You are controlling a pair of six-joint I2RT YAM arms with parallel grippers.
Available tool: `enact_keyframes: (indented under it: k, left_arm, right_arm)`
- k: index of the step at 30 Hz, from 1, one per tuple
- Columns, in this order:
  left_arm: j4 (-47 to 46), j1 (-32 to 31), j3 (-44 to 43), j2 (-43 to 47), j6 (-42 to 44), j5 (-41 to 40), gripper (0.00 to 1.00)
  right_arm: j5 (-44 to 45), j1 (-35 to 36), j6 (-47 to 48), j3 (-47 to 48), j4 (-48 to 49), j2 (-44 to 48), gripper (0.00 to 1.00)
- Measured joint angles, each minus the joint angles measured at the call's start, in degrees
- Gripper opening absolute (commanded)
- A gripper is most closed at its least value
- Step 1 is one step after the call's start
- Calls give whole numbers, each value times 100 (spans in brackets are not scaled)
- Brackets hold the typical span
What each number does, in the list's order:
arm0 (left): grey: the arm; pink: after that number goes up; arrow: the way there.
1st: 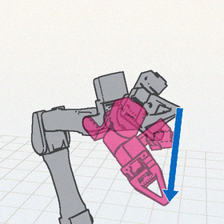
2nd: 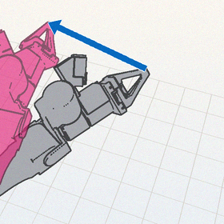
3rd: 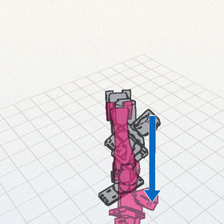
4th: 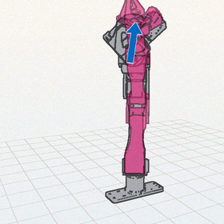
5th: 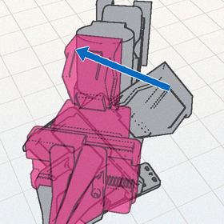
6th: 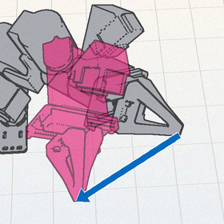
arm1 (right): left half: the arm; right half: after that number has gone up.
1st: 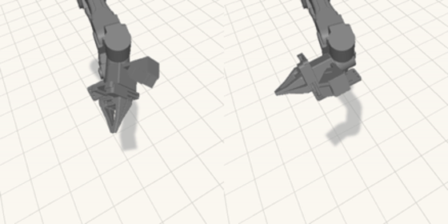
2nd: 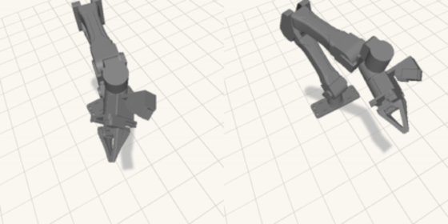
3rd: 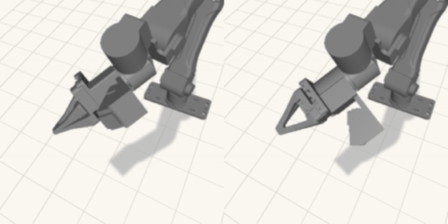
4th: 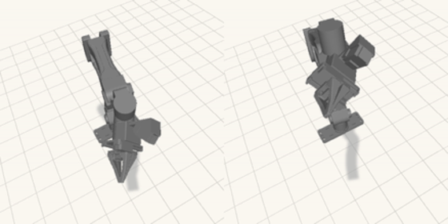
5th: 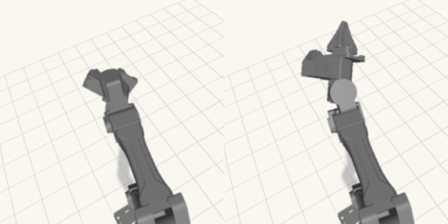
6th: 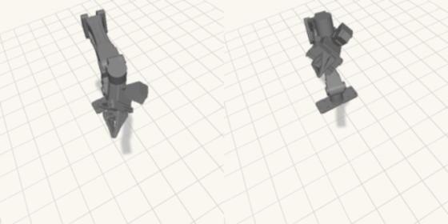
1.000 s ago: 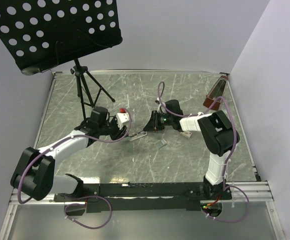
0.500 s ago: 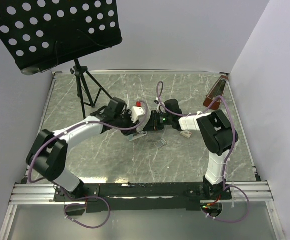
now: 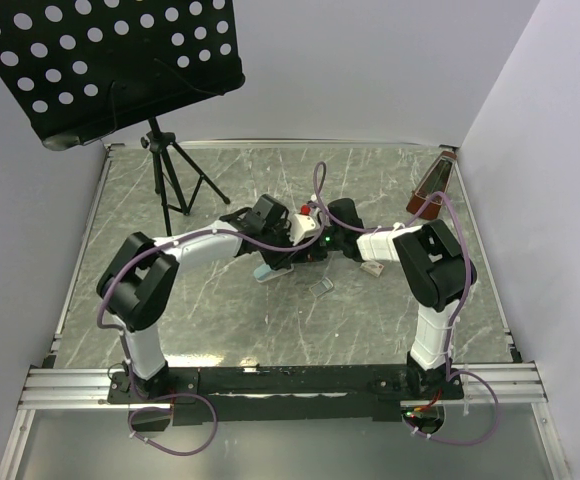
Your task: Load the staples into the stapler
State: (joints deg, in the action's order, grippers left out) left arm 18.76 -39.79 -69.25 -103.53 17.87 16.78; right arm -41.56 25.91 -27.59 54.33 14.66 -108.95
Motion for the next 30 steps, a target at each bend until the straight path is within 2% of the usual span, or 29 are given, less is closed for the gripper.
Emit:
enact_keyframes:
  k: [11, 17, 21, 27, 30]
  left_arm:
    - [-39, -103, -90, -271, -269, -369, 27]
    - [7, -118, -111, -337, -402, -525, 52]
    - [107, -118, -111, -341, -509, -562, 76]
    - [15, -131, -74, -238, -684, -658, 95]
    - [-188, -116, 168, 170, -879, -782, 99]
  right_arm:
    - [286, 2, 57, -2, -166, 39, 48]
    - [634, -63, 199, -90, -295, 317, 54]
    - [804, -83, 282, -109, -341, 494, 54]
    - [966, -85, 372, -140, -428, 597, 55]
    - [990, -85, 435, -151, -487, 715, 55]
